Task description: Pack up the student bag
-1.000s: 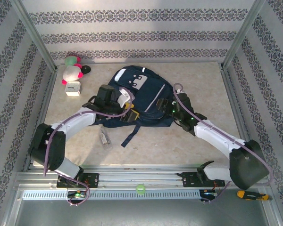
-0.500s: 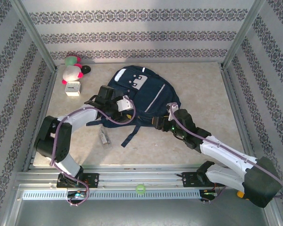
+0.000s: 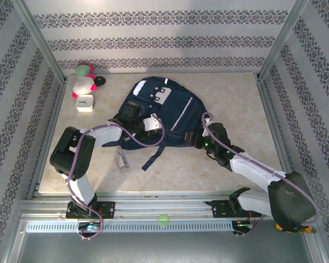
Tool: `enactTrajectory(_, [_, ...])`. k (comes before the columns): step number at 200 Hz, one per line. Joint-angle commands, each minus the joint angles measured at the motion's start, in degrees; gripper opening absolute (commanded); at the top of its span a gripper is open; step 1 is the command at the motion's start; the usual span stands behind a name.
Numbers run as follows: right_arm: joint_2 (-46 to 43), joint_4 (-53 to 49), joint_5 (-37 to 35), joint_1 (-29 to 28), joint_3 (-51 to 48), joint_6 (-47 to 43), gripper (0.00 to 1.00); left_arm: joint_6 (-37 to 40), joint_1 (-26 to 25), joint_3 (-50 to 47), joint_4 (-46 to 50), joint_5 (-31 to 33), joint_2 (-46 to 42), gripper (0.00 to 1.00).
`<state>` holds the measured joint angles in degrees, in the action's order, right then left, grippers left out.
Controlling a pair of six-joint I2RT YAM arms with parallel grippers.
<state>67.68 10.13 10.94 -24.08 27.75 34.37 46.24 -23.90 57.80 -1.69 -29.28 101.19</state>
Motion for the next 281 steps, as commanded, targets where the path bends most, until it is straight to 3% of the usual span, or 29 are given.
enactTrajectory(1, [-1.3,0.1,2.6,1.2,2.7,-2.8,0.52,-11.0,-0.7,1.6,-1.9,-6.3,-2.0,0.0])
enactTrajectory(19, [-4.6,-4.7,1.2,-0.1,4.0,-4.7,0.52,-16.2,-0.8,1.8,-1.6,-8.9,-1.8,0.0])
enactTrajectory(54, [-11.4,-12.1,-3.7,-8.2,4.7,-4.8,0.51,-23.3,-0.9,0.0,-3.7,-11.2,-1.6,0.0])
enactTrajectory(98, [-5.6,-14.0,-15.4,-18.4,8.7,4.1,0.5,-24.4,-0.9,4.4,3.9,-12.4,0.6,0.0])
enactTrajectory(131, [5.3,-14.9,-17.2,-20.5,15.7,6.3,0.49,-25.7,-0.9,4.7,3.6,-12.7,0.7,0.0])
enactTrajectory(183, [18.2,-17.3,-25.7,-22.3,24.4,8.2,0.51,-27.0,-0.8,5.1,3.1,-14.5,0.9,0.0])
enactTrajectory(233, [24.3,-19.6,-36.2,-22.4,29.4,8.3,0.46,-28.1,-0.8,4.7,1.7,-16.3,0.8,0.0])
enactTrajectory(253, [25.7,-18.8,-36.6,-21.3,30.1,8.6,0.43,-28.4,-0.8,4.7,1.4,-16.8,0.7,0.0])
enactTrajectory(281, [25.7,-18.6,-38.0,-20.5,29.6,8.2,0.27,-27.8,-0.8,4.5,1.8,-15.8,0.5,0.0])
